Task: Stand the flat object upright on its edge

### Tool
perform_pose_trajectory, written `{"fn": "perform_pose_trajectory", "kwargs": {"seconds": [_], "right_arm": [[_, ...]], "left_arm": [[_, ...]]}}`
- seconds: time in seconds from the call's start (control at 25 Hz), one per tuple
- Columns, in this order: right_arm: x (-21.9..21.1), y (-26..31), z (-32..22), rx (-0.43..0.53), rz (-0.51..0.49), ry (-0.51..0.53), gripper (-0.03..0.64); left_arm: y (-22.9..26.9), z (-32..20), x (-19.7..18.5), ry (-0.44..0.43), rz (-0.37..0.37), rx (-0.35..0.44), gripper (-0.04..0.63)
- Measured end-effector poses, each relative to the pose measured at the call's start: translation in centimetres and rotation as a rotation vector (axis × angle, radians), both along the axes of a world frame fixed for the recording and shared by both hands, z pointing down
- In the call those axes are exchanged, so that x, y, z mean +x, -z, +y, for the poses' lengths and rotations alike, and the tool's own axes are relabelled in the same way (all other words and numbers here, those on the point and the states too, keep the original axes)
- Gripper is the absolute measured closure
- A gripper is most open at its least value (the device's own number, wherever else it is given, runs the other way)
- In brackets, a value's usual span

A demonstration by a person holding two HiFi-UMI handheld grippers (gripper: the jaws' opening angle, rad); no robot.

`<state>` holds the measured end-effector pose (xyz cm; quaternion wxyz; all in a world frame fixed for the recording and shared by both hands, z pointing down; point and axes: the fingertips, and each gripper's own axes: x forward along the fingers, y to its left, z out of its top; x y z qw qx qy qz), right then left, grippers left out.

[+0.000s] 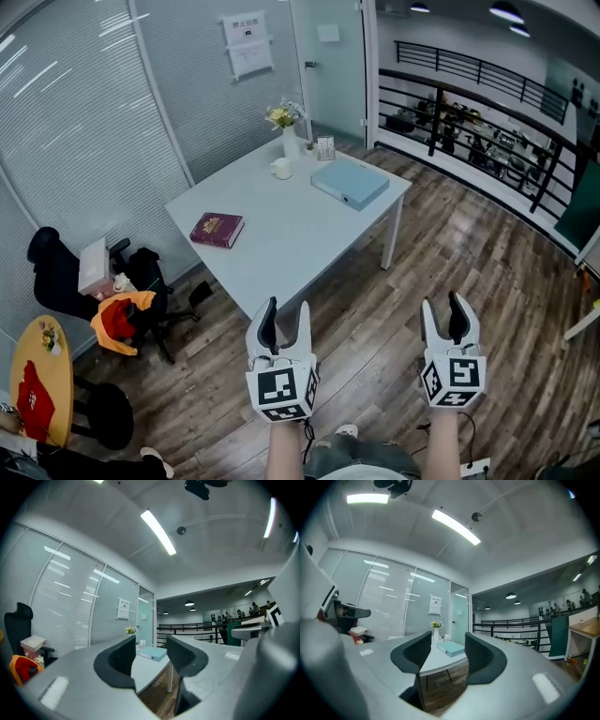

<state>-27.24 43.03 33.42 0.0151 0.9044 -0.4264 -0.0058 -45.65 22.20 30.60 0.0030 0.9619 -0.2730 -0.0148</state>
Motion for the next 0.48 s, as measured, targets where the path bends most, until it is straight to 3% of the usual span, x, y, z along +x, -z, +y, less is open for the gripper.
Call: {"fn": "perform_pose_trajectory", "kwargs": {"seconds": [0.16, 0.28, 0.48], "right_arm": [[0.3, -0.4, -0.8, 0.004, -0.013, 0.021, 0.288], [0.9, -1.0, -1.2, -0.01, -0.025, 0.023, 0.253], [2.0, -1.7, -2.2, -0.038, -0.025, 0.034, 0.253]], "left_arm": [[-0.2, -0.7, 0.7, -0.011, 0.006, 0.011, 0.28], [-0.6, -1.3, 1.3, -0.013, -0.004, -0.003, 0.253], [-1.4, -2.6, 2.4, 0.003, -0.02, -0.019, 0.247]]}}
